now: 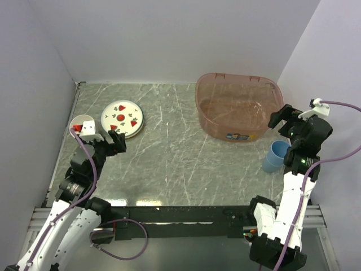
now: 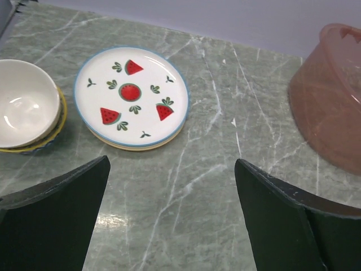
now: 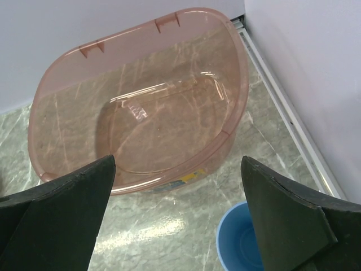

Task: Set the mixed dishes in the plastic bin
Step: Pick up the plate at the center of the board.

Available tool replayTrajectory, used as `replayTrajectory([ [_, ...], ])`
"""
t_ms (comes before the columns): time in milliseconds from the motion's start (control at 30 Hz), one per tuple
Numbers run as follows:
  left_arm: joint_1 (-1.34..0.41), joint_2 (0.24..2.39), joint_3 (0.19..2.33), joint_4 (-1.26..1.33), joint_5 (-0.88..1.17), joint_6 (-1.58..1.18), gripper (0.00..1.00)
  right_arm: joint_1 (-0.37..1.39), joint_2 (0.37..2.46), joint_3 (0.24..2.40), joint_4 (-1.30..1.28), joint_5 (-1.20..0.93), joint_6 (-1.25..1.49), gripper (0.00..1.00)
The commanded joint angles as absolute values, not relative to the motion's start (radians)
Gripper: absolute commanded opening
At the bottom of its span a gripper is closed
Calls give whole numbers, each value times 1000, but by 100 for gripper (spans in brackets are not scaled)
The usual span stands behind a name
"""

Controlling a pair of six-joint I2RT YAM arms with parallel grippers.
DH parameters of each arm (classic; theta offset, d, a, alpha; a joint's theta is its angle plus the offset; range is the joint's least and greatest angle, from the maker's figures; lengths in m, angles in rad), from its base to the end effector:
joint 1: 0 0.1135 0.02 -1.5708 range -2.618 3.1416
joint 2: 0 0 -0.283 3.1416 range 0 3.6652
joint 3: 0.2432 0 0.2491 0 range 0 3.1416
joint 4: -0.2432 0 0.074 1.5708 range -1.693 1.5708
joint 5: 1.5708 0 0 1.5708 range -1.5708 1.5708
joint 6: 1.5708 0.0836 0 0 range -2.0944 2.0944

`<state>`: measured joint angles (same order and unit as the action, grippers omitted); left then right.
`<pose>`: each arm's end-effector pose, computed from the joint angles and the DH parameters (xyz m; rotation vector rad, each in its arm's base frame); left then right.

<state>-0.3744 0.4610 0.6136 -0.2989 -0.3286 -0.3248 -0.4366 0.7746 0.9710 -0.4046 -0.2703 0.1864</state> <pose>0.1475 -0.0290 0.3131 -0.2008 1.7031 -0.2376 0.1856 -0.0620 0.3855 0.3549 1.7358 0.0594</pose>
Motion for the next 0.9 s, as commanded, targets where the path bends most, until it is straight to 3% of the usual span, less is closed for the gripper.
replayTrajectory([
  [0,-373,492,686,-302,-240,-396,99,-440,772,1005,-367,-314,181,100],
  [400,-373,578,690,-292,-156,-629,99,-384,831,842,-295,-900,-89,100],
  [633,-371,649,715,-314,-202,-696,99,-364,838,758,-324,-1034,-253,100],
  [867,-287,736,733,-324,-191,-776,99,-361,873,796,-400,-1003,-324,100],
])
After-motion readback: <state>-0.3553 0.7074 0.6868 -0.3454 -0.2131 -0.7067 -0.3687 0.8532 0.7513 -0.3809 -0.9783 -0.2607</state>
